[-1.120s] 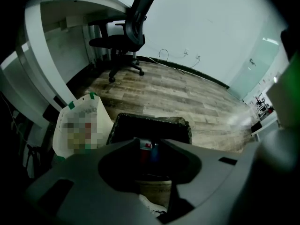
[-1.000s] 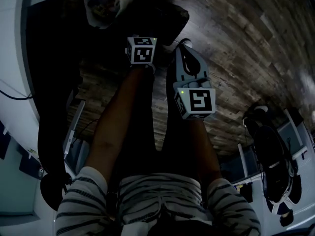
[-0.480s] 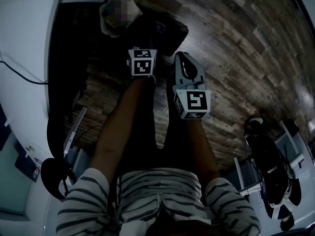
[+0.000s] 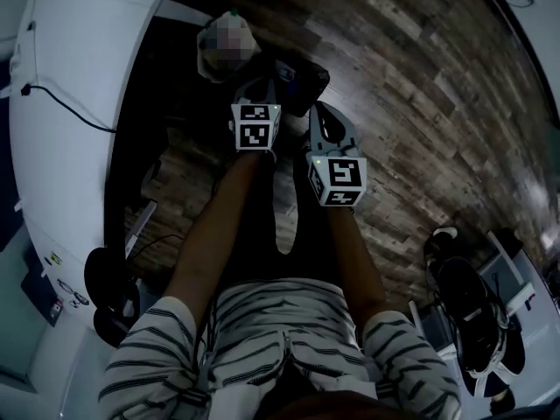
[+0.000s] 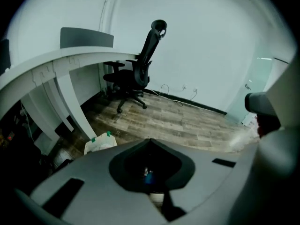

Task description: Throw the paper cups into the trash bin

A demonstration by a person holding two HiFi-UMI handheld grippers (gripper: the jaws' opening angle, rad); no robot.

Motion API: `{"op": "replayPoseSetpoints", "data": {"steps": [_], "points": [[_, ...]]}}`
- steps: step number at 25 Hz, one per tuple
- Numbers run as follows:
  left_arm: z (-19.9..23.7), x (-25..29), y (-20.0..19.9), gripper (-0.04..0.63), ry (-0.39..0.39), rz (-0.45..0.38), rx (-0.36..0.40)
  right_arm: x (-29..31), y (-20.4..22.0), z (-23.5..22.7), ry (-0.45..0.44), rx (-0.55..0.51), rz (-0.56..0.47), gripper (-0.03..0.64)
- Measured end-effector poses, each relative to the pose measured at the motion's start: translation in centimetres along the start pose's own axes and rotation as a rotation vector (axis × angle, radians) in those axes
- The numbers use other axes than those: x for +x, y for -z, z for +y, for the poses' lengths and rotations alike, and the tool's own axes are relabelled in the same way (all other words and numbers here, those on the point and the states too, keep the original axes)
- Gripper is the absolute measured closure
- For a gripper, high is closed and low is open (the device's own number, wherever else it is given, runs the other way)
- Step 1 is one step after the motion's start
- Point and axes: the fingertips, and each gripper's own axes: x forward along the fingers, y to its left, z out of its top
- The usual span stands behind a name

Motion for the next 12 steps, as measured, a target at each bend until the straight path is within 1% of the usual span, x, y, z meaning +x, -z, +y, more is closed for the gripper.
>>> {"op": "replayPoseSetpoints", "data": {"steps": [2,5,7,12], "points": [[-0.4,-1.8,-1.8,0.571,0.003,-0.026,0.008,-0.7,-1.3,0.3,-0.006,-0.006,-0.008,0.609],[-1.9,-3.6,-5.0,0.571,0.008,-0.068,0.031,-1.6,-3.6,-0.8,-0.013,-0.005,-0.033,0.609],[-2.6,-5.1,-6.9,0.571,0.014,-0.110,0.040,-2.3,-5.2,-0.9,-0.019,-0.014,-0.055,0.609],[-2.5,-11.1,-9.0,0.571,0.031,-0.185,0.025,-4.4,-7.5,2.5,-0.030,-0.046,-0.092,0.609]]}}
